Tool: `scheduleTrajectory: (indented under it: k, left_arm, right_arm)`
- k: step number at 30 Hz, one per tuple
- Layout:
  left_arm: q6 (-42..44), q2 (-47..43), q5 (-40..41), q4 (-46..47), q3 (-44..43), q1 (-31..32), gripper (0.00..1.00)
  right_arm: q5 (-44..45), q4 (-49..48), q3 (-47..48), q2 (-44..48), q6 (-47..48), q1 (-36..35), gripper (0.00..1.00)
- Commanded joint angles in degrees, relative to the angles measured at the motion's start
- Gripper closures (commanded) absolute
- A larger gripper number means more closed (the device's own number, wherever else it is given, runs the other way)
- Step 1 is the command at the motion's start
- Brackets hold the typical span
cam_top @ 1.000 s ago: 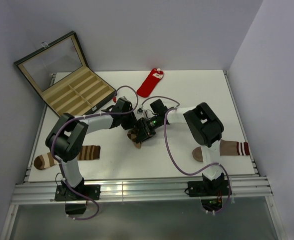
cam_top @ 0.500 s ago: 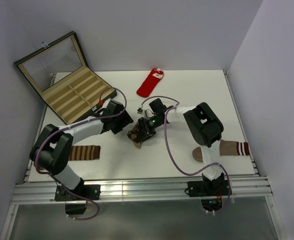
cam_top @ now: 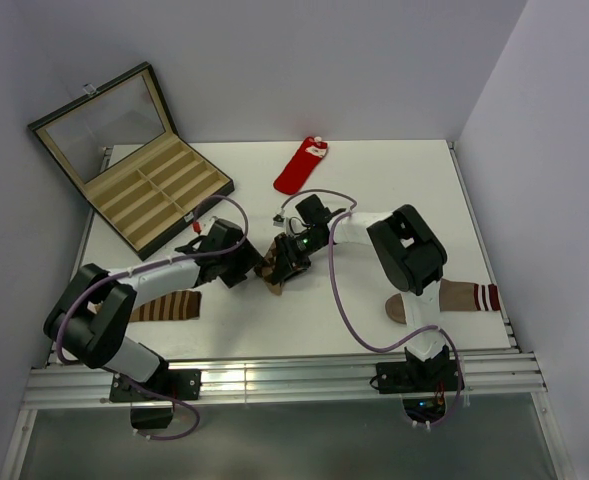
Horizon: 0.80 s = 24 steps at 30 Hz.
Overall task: Roll the socks
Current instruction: Roll the sock at the center of the board.
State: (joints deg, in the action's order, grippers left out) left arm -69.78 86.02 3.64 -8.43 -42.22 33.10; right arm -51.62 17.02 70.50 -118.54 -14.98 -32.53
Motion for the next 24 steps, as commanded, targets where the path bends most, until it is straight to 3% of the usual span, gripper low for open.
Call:
scheduleTrajectory:
  k: [1, 6, 11, 17, 22, 23, 24]
  left_arm:
    - [-1.24, 0.02, -0.48, 2.63, -0.06, 1.44, 0.27]
    - [-1.76, 2.57, -0.12, 1.58, 0.21, 1.79, 0.34]
    - [-1.33, 5.55, 0.75, -2.47, -1.11, 1.7, 0.55]
    - [1.3, 10.38, -0.65, -5.63, -3.92, 0.39, 0.72]
    - [5.43, 13.12, -1.79, -8.44, -6.73, -0.49, 0.8]
    - [7.18, 14.08, -1.88, -9.15, -8.04, -0.49, 0.81]
    - [7.9, 14.44, -2.06, -10.2, -8.58, -0.58, 0.82]
  right_arm:
    - [10.66, 2.5, -0.01, -3.45, 1.45, -0.42, 1.0]
    - [10.83, 2.85, 0.34, -3.45, 1.54, -0.42, 1.0]
    - [10.92, 3.02, 0.6, -3.01, 1.45, -0.51, 1.0]
    - [11.27, 1.8, -0.27, -2.05, 1.1, -0.43, 0.99]
    - [15.05, -4.26, -5.62, 5.58, 0.48, -0.6, 0.88]
    - [16.1, -6.71, -6.59, 7.43, 0.57, -0.69, 0.77]
    - [17.67, -7.69, -8.0, 11.01, 0.66, -1.12, 0.72]
